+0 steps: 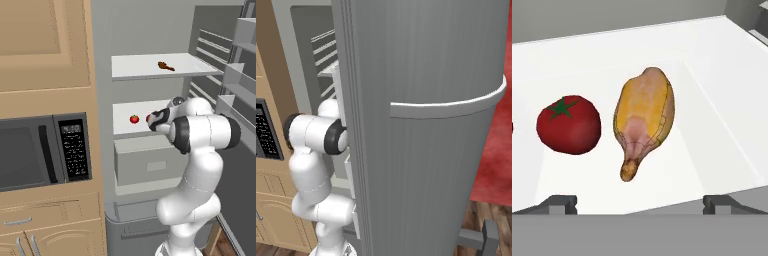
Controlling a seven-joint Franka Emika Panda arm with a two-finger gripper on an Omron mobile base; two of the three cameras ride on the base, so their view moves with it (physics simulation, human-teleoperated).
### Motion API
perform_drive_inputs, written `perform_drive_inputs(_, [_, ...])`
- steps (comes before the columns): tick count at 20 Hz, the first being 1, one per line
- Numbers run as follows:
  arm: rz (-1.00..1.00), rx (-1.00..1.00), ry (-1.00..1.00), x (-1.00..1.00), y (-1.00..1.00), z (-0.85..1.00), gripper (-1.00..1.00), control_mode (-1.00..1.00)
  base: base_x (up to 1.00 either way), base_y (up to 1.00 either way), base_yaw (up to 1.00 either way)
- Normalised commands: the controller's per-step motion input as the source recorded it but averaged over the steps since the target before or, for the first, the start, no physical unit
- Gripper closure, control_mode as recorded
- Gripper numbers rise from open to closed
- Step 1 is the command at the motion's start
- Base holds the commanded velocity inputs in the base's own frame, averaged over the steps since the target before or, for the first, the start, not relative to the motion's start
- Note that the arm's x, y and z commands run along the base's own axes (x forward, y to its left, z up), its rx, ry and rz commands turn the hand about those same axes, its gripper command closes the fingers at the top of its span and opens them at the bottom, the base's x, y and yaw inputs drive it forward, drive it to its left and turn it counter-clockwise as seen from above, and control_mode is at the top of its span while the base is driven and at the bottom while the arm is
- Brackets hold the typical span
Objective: Place one tomato and one chicken drumstick in each tupperware on the nearby counter, to pack two identical lunches.
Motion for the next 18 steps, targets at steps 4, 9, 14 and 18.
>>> perform_drive_inputs(4, [0.0,0.0,0.0,0.41,-0.18,-0.13,-1.0,-1.0,0.0,0.0,0.0])
perform_drive_inputs(9, [0.0,0.0,0.0,0.39,-0.05,-0.19,-1.0,-1.0,0.0,0.0,0.0])
perform_drive_inputs(14, [0.0,0.0,0.0,0.4,0.0,-0.26,-1.0,-1.0,0.0,0.0,0.0])
perform_drive_inputs(18, [0.0,0.0,0.0,0.42,0.0,-0.3,-1.0,-1.0,0.0,0.0,0.0])
